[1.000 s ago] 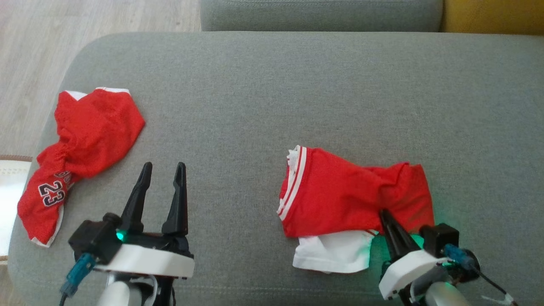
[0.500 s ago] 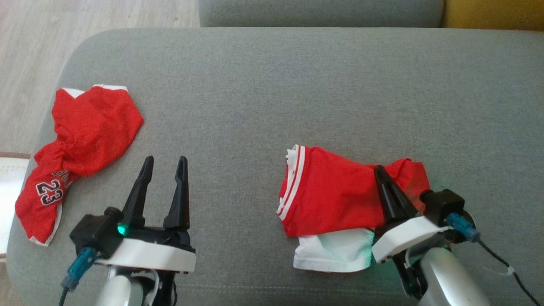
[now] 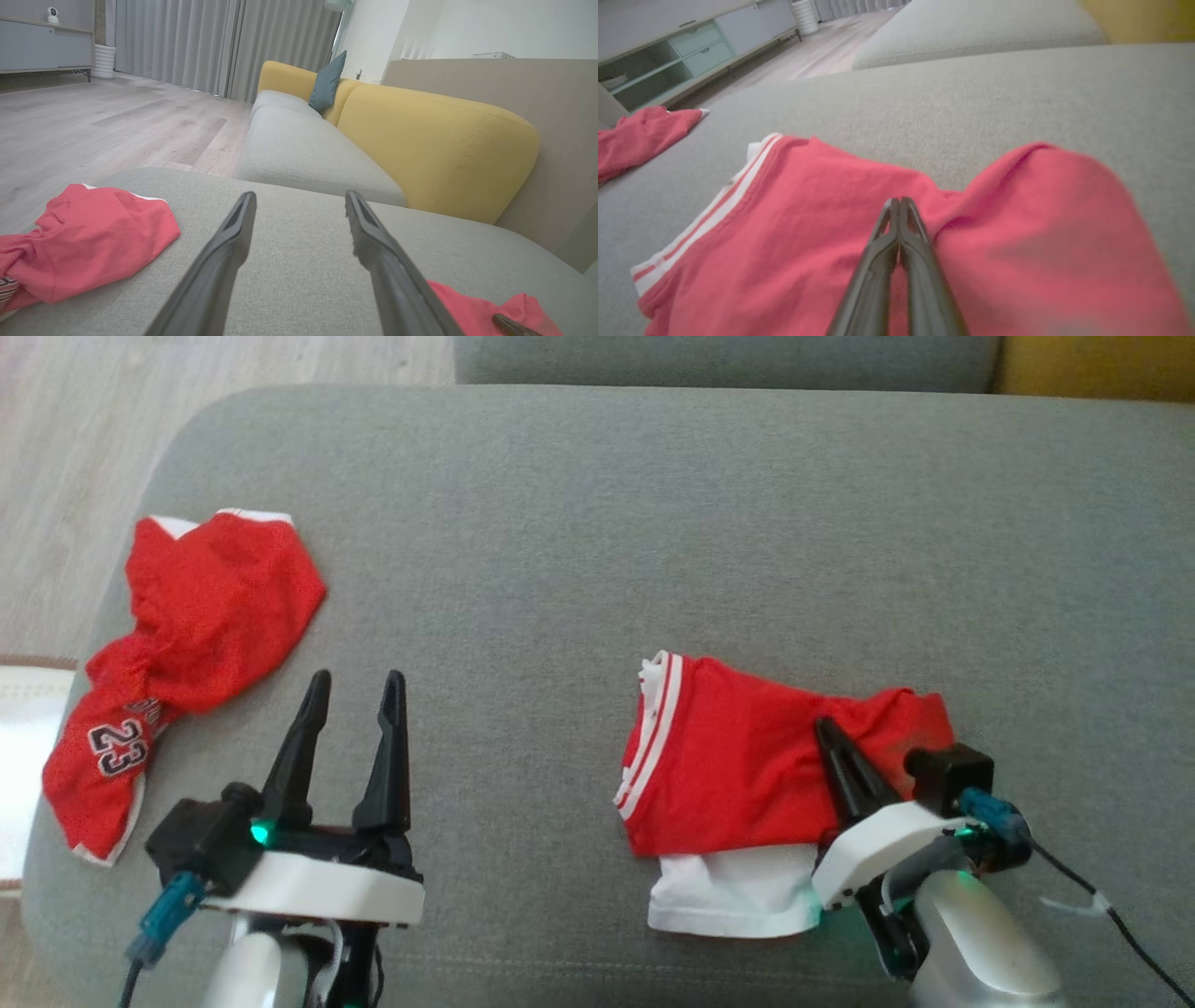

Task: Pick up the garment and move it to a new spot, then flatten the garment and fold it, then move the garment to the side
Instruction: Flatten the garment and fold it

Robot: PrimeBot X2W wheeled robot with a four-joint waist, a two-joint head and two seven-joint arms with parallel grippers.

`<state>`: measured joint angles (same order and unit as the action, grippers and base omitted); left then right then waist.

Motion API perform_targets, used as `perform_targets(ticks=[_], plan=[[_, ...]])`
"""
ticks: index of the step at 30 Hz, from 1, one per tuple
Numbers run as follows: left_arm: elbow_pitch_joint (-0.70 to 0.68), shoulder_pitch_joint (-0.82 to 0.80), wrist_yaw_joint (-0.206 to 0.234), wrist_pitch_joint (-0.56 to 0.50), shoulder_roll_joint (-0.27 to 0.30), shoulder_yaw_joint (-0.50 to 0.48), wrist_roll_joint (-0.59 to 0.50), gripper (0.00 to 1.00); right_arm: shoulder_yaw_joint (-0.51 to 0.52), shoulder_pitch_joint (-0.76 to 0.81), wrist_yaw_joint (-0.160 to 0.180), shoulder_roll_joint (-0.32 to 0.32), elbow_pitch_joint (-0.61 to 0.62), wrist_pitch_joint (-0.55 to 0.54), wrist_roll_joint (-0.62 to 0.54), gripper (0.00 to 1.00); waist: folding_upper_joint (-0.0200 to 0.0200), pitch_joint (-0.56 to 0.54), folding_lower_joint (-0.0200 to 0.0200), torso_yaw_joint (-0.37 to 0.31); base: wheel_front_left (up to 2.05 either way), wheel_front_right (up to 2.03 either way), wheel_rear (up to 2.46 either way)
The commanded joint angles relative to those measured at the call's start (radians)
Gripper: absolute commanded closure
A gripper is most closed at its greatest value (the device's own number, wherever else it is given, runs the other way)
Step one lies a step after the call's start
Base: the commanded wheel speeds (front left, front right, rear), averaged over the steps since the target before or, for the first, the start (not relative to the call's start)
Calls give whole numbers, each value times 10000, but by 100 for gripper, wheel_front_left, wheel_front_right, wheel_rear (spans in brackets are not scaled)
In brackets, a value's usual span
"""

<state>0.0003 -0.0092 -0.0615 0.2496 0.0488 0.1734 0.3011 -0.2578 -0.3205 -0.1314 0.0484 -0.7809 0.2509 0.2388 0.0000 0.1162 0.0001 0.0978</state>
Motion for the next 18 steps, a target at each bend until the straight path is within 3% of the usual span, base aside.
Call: perform_targets(ticks=[1, 9, 10, 14, 18], plan=[[-335, -443, 9, 122, 14, -426, 14, 0, -186, -169, 7, 18, 454, 107, 49, 100, 0, -73, -1, -147, 0, 0, 0], [-410, -298, 131, 122, 14, -423, 93, 0, 661, 467, 7, 18, 2863, 108, -150, 100, 0, -573, -1, -777, 0, 0, 0], [-446, -222, 206, 122, 14, -405, 131, 0, 984, 750, 7, 18, 3637, 108, -432, 0, 0, -757, -1, -912, 0, 0, 0], [-517, -44, 393, 122, 14, -344, 233, 0, 1880, 1521, 7, 18, 5142, 108, -1100, 0, 0, -1087, -1, -1091, 0, 0, 0], [-405, 120, 413, 122, 14, -291, 277, 0, 2429, 1986, 7, 18, 5837, 108, -1553, 0, 0, -1175, -1, -1173, 0, 0, 0]])
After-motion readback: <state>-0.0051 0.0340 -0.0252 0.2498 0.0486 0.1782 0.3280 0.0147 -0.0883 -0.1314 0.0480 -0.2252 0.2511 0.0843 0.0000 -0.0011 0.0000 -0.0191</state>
